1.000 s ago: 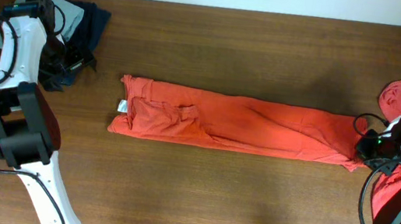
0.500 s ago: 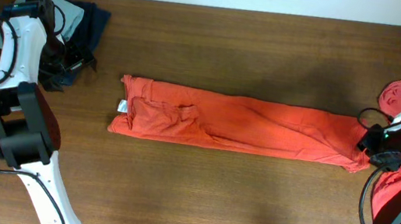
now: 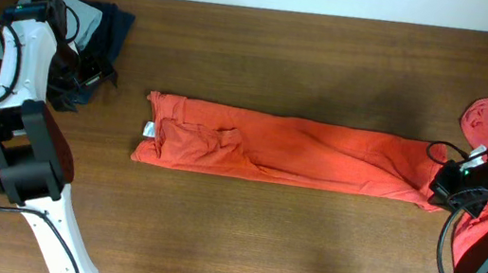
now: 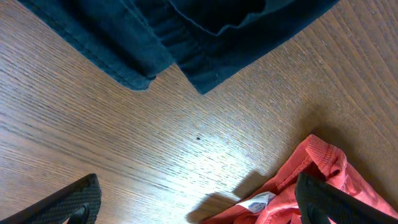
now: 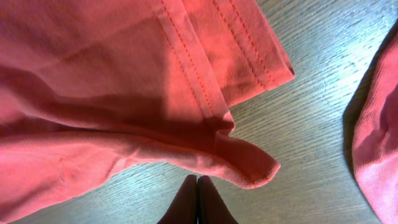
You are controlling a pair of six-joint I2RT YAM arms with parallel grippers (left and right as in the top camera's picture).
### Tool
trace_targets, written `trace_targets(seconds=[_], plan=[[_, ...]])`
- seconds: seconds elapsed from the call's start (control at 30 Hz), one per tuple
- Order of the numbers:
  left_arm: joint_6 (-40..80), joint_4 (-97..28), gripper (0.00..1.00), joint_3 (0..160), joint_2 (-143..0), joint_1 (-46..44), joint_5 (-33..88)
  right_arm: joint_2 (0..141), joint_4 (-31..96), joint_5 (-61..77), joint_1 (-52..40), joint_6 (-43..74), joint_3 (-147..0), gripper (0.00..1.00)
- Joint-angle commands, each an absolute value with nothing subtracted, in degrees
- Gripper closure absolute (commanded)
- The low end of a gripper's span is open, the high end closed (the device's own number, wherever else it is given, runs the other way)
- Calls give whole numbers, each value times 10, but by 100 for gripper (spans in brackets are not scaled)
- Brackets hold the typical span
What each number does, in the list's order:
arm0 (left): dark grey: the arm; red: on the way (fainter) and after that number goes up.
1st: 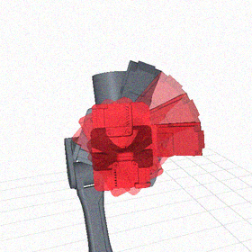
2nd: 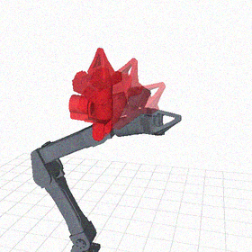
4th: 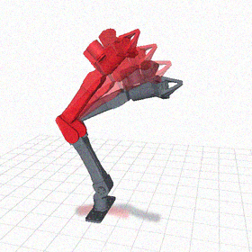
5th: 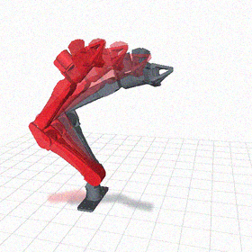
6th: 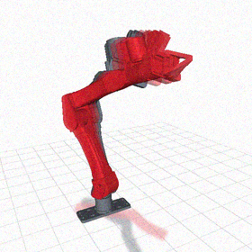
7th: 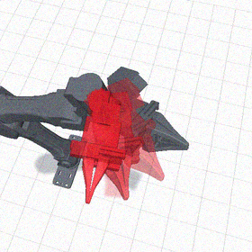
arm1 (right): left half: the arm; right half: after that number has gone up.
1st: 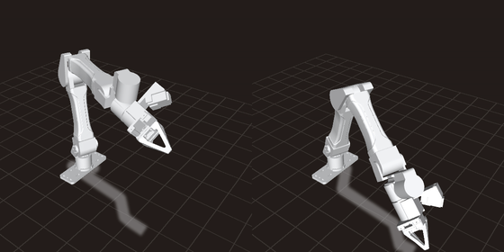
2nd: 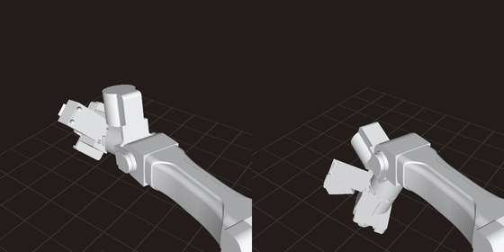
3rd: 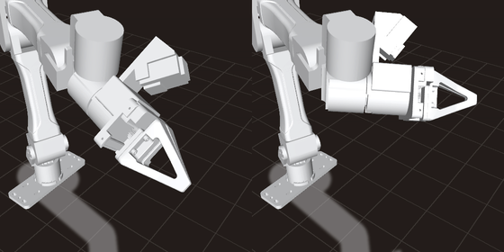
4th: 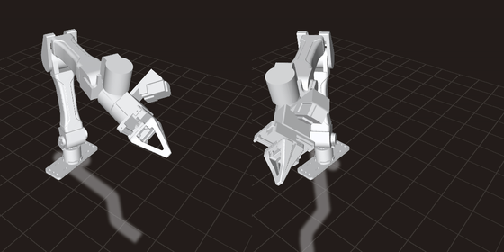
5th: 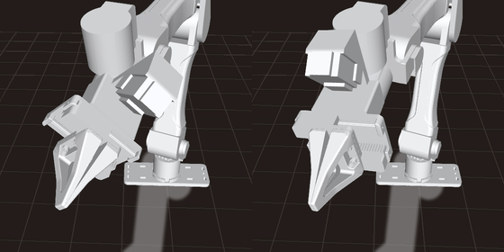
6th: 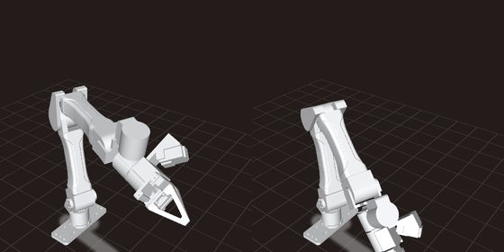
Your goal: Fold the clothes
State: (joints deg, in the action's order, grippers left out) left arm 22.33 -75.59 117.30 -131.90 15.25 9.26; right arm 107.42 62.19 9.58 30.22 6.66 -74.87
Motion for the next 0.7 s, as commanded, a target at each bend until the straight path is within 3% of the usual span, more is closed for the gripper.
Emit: trace_targets(seconds=[0.0,0.67], plan=[[227,-755,1,1180,-1315,153,97,1073,617,96,300,64,-747,96],[227,-755,1,1180,-1315,153,97,1144,497,66,300,44,-722,96]])
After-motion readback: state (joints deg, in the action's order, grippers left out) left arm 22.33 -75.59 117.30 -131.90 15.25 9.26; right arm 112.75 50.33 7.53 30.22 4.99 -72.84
